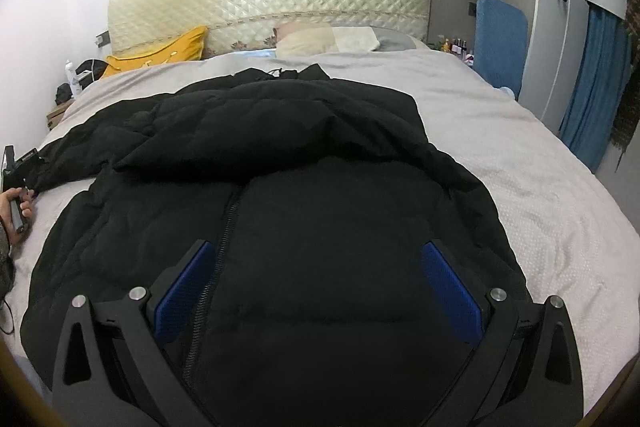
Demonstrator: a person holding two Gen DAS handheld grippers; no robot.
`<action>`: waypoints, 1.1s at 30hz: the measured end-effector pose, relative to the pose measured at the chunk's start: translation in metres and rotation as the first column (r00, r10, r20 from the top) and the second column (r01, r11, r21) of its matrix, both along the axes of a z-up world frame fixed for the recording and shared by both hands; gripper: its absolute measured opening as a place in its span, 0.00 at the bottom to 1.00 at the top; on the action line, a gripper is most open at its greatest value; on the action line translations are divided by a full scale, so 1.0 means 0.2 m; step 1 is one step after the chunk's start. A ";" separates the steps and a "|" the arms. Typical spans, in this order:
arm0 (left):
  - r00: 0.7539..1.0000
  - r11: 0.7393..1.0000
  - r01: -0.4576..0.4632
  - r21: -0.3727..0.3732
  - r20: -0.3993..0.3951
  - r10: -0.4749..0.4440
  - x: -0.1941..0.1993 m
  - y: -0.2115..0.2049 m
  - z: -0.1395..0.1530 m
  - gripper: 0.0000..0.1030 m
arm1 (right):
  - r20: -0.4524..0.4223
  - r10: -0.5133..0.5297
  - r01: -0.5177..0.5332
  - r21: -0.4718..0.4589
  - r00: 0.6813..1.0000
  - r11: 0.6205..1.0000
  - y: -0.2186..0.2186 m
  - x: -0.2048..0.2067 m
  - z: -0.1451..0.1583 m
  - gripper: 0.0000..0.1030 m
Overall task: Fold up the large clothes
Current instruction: 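Grasp the other sleeve cuff with the left tool and lift it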
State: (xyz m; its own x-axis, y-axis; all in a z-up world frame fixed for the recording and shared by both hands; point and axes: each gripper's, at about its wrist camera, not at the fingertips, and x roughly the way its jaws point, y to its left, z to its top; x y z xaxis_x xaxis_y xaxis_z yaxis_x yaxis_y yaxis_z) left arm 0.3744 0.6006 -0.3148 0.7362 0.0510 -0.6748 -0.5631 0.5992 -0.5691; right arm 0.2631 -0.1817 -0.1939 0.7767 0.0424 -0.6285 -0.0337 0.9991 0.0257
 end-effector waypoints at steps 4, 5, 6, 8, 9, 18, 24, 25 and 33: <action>0.999 0.999 -0.019 -0.044 0.033 0.020 0.00 0.04 0.06 0.24 | 0.006 0.005 -0.005 0.002 1.000 1.000 0.00 0.00 0.02 0.99; 0.999 1.000 -0.017 -0.006 0.028 0.017 0.00 0.02 0.11 0.17 | 0.012 0.007 -0.007 0.000 1.000 1.000 0.00 -0.01 0.03 0.99; 1.000 1.000 -0.013 0.022 0.023 0.012 0.00 -0.01 0.15 0.11 | 0.020 0.009 -0.009 -0.001 1.000 1.000 0.00 -0.01 0.04 0.99; 1.000 0.996 0.000 0.093 0.016 -0.001 -0.03 -0.06 0.26 0.07 | 0.034 0.015 -0.015 0.010 0.999 1.000 -0.01 -0.03 0.06 0.99; 1.000 0.994 0.003 0.111 0.016 -0.005 -0.03 -0.08 0.30 0.06 | 0.040 0.021 -0.021 0.020 0.999 1.000 -0.01 -0.03 0.07 0.99; 0.997 0.961 0.062 0.268 0.033 -0.074 -0.05 -0.35 0.86 0.03 | 0.103 0.096 -0.102 0.053 0.990 0.993 -0.03 -0.14 0.15 1.00; 0.991 0.884 0.136 0.447 -0.066 -0.119 -0.01 -0.64 1.20 0.02 | 0.136 0.108 -0.110 0.007 0.985 0.994 -0.06 -0.21 0.18 1.00; 0.991 0.880 0.134 0.455 -0.058 -0.121 -0.01 -0.69 1.27 0.02 | 0.133 0.110 -0.112 0.005 0.985 0.994 -0.07 -0.21 0.18 1.00; 0.979 0.818 0.162 0.552 0.015 -0.204 -0.03 -1.15 1.66 0.02 | 0.185 0.104 -0.111 0.025 0.977 0.994 -0.20 -0.27 0.25 1.00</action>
State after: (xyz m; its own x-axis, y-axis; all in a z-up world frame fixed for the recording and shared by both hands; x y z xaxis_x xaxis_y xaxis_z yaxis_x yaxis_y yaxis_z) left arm 0.3681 0.3712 0.0174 0.8133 0.2548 -0.5230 -0.3831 0.9111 -0.1518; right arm 0.2089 -0.2219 -0.1434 0.8680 0.1516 -0.4729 -0.1484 0.9879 0.0444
